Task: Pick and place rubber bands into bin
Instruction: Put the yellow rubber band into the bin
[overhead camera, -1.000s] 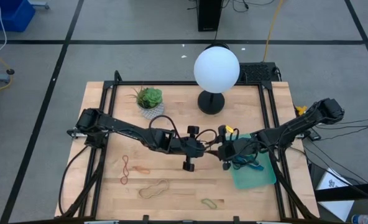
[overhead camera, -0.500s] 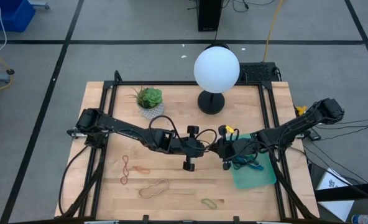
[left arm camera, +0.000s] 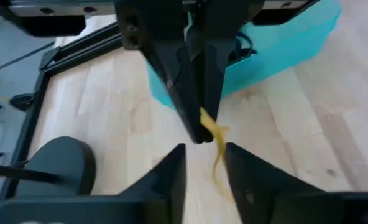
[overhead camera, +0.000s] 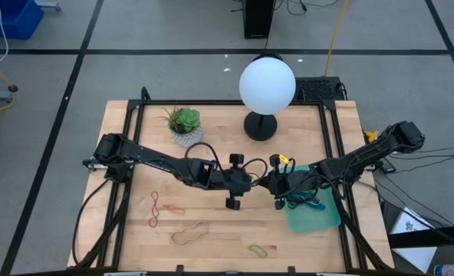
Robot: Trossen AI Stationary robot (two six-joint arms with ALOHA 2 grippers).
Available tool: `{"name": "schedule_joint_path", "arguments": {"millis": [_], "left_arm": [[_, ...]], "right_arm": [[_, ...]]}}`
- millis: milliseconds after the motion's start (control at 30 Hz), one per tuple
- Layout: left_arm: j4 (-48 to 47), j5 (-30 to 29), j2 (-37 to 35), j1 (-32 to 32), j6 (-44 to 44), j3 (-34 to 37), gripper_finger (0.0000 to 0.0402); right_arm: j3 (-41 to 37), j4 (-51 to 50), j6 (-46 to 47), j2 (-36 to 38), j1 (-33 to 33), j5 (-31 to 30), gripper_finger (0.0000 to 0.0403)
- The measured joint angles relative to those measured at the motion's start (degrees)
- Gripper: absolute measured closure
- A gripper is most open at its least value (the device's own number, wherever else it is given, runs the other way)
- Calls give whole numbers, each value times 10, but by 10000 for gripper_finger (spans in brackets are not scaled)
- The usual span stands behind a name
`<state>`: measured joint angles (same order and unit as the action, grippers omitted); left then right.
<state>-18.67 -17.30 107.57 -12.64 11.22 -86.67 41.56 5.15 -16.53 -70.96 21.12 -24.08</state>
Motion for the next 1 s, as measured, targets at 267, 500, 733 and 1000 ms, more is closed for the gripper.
{"name": "schedule_joint_path", "arguments": {"millis": [267, 500, 733, 1000], "left_arm": [[-98, -46, 0, 12, -76, 0, 182], [-203, 55, -1, 43, -146, 0, 156], [-257, 82, 0, 61, -179, 0, 156], [-256, 88, 0, 75, -196, 0, 155]], "right_arm": [[0, -39, 38, 37, 8, -2, 402], [5, -143, 115, 134, 51, -2, 402], [119, -426, 276, 164, 102, -60, 403], [179, -638, 514, 124, 134, 22, 403]]}}
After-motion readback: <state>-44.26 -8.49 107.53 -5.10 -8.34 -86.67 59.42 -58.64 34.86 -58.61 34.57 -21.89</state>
